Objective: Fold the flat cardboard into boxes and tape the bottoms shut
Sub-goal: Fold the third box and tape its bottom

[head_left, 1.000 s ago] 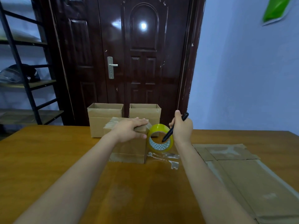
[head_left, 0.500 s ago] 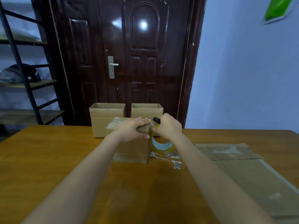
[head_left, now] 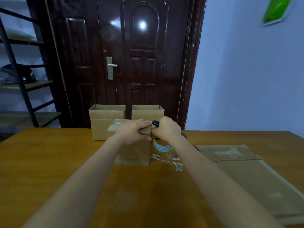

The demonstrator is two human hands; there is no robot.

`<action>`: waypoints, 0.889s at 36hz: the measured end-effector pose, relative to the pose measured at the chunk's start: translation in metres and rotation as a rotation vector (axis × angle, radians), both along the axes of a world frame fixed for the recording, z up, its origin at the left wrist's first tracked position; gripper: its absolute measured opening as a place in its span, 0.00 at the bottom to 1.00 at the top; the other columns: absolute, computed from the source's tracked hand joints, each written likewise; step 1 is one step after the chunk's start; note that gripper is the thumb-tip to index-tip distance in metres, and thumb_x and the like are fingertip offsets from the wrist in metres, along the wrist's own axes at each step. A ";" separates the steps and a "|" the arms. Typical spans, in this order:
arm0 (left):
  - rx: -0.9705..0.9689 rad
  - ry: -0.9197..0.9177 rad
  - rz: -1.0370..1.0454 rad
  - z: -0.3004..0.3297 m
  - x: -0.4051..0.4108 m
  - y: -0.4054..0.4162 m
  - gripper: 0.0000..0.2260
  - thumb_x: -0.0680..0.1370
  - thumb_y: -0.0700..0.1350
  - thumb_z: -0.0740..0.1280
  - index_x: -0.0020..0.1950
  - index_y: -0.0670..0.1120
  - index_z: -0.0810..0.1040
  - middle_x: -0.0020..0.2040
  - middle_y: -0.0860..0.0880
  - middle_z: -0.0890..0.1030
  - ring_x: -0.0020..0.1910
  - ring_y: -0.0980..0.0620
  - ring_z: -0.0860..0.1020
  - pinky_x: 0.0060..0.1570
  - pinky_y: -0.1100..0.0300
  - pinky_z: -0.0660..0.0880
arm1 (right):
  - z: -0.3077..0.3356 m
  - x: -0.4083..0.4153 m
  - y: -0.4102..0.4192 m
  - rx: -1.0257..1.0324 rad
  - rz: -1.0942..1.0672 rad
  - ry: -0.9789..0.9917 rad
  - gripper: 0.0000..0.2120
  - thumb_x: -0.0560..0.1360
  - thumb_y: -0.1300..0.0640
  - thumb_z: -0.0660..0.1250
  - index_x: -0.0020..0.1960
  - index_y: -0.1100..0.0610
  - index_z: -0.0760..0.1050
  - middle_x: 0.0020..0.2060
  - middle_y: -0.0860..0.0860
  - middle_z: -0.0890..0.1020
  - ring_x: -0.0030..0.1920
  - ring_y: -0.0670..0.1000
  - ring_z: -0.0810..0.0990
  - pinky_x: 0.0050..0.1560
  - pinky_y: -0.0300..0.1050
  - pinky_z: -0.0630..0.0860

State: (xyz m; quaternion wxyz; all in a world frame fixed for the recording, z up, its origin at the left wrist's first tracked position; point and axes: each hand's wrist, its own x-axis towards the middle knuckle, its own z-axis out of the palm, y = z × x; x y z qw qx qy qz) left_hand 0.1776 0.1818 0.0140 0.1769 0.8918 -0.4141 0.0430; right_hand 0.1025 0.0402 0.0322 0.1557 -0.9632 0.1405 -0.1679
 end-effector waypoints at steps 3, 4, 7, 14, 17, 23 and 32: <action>0.002 -0.021 -0.003 0.000 0.000 0.000 0.31 0.75 0.58 0.68 0.75 0.55 0.61 0.75 0.56 0.62 0.75 0.54 0.57 0.73 0.51 0.57 | 0.001 -0.001 0.003 -0.011 -0.012 -0.003 0.11 0.73 0.52 0.67 0.50 0.59 0.75 0.44 0.53 0.77 0.45 0.56 0.80 0.42 0.48 0.76; 0.002 -0.024 -0.004 0.000 -0.001 0.000 0.31 0.75 0.58 0.68 0.75 0.54 0.61 0.75 0.56 0.62 0.75 0.54 0.57 0.73 0.52 0.57 | 0.001 -0.001 0.004 -0.009 -0.019 -0.009 0.12 0.73 0.52 0.67 0.51 0.59 0.75 0.45 0.53 0.78 0.45 0.56 0.80 0.43 0.49 0.77; 0.007 -0.030 -0.004 0.001 -0.001 0.000 0.32 0.75 0.58 0.68 0.75 0.54 0.61 0.75 0.55 0.63 0.75 0.54 0.58 0.73 0.52 0.57 | 0.002 -0.001 0.005 -0.012 -0.029 -0.010 0.12 0.73 0.52 0.66 0.51 0.59 0.75 0.45 0.54 0.78 0.45 0.56 0.80 0.46 0.50 0.78; 0.007 -0.033 0.005 -0.001 0.001 0.000 0.32 0.75 0.58 0.67 0.76 0.54 0.62 0.75 0.55 0.63 0.75 0.54 0.57 0.73 0.51 0.57 | 0.003 0.006 0.010 -0.091 -0.035 0.036 0.08 0.74 0.56 0.64 0.51 0.59 0.76 0.44 0.53 0.74 0.45 0.57 0.79 0.42 0.48 0.73; 0.005 -0.042 0.003 0.000 0.000 0.000 0.31 0.75 0.58 0.68 0.76 0.54 0.62 0.75 0.54 0.64 0.75 0.53 0.58 0.73 0.51 0.57 | 0.006 0.009 0.011 -0.095 -0.060 0.063 0.07 0.74 0.58 0.64 0.51 0.59 0.76 0.41 0.53 0.75 0.43 0.56 0.78 0.41 0.47 0.73; 0.014 -0.052 0.020 -0.002 0.003 -0.001 0.32 0.74 0.59 0.67 0.76 0.53 0.62 0.75 0.52 0.65 0.75 0.53 0.58 0.73 0.50 0.58 | 0.005 0.008 0.012 -0.179 -0.048 0.066 0.07 0.76 0.59 0.63 0.52 0.59 0.76 0.47 0.55 0.80 0.47 0.57 0.81 0.41 0.47 0.72; 0.007 -0.056 0.008 -0.001 0.000 0.000 0.30 0.75 0.58 0.67 0.75 0.54 0.63 0.74 0.53 0.65 0.75 0.53 0.58 0.72 0.51 0.59 | -0.002 0.010 0.012 -0.183 -0.050 0.001 0.06 0.76 0.59 0.63 0.49 0.59 0.76 0.44 0.55 0.80 0.45 0.58 0.81 0.42 0.47 0.71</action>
